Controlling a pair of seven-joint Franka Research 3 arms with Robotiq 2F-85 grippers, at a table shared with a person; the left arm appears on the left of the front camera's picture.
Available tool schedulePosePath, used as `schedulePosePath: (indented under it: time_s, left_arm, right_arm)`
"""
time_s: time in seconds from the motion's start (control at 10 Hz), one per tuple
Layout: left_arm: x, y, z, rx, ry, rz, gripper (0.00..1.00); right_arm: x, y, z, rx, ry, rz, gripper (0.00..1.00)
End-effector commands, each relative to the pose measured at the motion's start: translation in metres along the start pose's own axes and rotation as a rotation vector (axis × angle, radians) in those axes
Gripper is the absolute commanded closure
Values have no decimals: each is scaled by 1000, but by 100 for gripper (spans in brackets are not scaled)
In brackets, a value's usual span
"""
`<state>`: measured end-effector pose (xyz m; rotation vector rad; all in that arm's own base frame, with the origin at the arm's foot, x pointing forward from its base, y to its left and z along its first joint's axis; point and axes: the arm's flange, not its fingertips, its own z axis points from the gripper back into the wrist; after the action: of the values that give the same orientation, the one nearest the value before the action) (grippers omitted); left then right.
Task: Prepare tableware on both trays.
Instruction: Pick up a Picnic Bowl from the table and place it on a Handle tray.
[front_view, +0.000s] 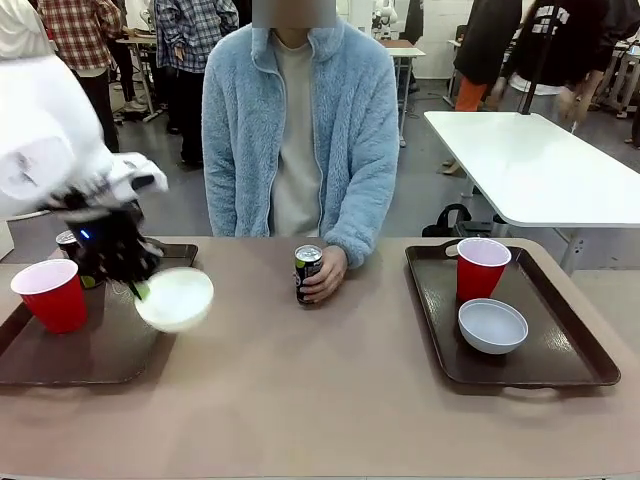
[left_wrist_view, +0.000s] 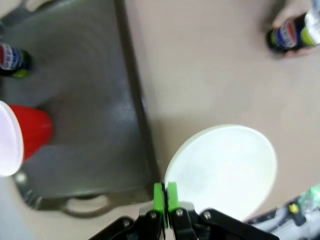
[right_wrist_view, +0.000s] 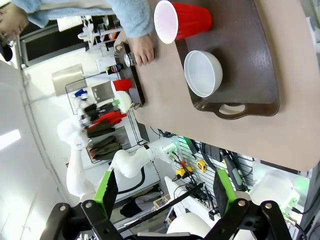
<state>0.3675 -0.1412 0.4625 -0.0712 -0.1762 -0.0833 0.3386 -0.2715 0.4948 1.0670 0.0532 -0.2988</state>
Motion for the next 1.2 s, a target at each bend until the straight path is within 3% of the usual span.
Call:
schedulePosePath:
  time_s: [0.0,0.4,0.8,1.1]
  left_arm:
    - [8,41,26,2,-38,25,100]
    - [8,109,9,-4,10,60,100]
    - [-11,109,-42,70,78,31,100]
    - [-9,106,-72,92,71,35,100]
  right_arm:
    - [-3,1,-3,10,-10,-11,0]
    - [-3,1,-3,10,-10,-11,0]
    - [-3,1,-3,10,-10,-11,0]
    - [-3,1,-3,10,-10,-11,0]
